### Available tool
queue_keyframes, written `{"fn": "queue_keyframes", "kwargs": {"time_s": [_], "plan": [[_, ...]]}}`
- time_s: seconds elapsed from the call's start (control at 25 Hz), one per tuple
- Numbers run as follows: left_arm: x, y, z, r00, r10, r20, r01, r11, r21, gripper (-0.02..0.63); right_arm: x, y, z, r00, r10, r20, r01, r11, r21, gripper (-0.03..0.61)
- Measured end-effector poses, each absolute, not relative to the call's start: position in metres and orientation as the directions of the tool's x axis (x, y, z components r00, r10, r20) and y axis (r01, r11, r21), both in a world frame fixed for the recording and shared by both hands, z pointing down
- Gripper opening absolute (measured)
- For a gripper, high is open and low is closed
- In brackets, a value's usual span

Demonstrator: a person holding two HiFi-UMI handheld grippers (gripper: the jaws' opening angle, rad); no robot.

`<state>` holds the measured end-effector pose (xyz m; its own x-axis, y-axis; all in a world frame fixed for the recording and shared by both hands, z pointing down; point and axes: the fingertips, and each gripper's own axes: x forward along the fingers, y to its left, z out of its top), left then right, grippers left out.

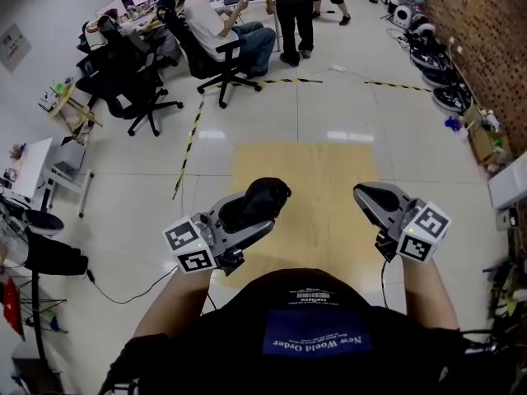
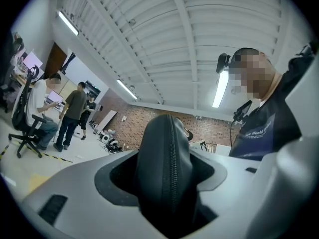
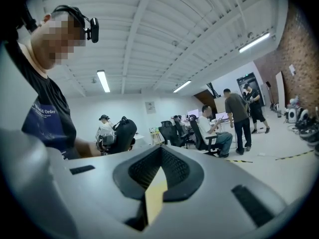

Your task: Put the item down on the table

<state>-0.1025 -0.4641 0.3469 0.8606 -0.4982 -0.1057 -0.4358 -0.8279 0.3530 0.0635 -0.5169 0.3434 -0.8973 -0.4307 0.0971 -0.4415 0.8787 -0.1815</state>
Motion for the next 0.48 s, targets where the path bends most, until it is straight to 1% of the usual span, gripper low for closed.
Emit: {"fn": "queue_keyframes", "kwargs": {"time_s": [0.2, 0.32, 0.48], "plan": [[-0.109, -0.477, 0.352, 0.851, -0.523, -0.052, -0.480, -0.814, 0.326, 0.295, 0.057, -0.533, 0.342, -0.896, -0.429, 0.112, -0.442, 0.885, -0.145, -0.012], [-0.110, -0.497, 0.372, 0.840, -0.542, 0.032, -0.528, -0.803, 0.275, 0.295, 0.055, -0.550, 0.350, -0.895, -0.430, 0.116, -0.444, 0.883, -0.153, -0.012], [-0.108, -0.534, 0.424, 0.823, -0.543, 0.164, -0.567, -0.800, 0.195, 0.295, 0.053, -0.576, 0.380, -0.891, -0.433, 0.138, -0.453, 0.873, -0.182, -0.012]]}}
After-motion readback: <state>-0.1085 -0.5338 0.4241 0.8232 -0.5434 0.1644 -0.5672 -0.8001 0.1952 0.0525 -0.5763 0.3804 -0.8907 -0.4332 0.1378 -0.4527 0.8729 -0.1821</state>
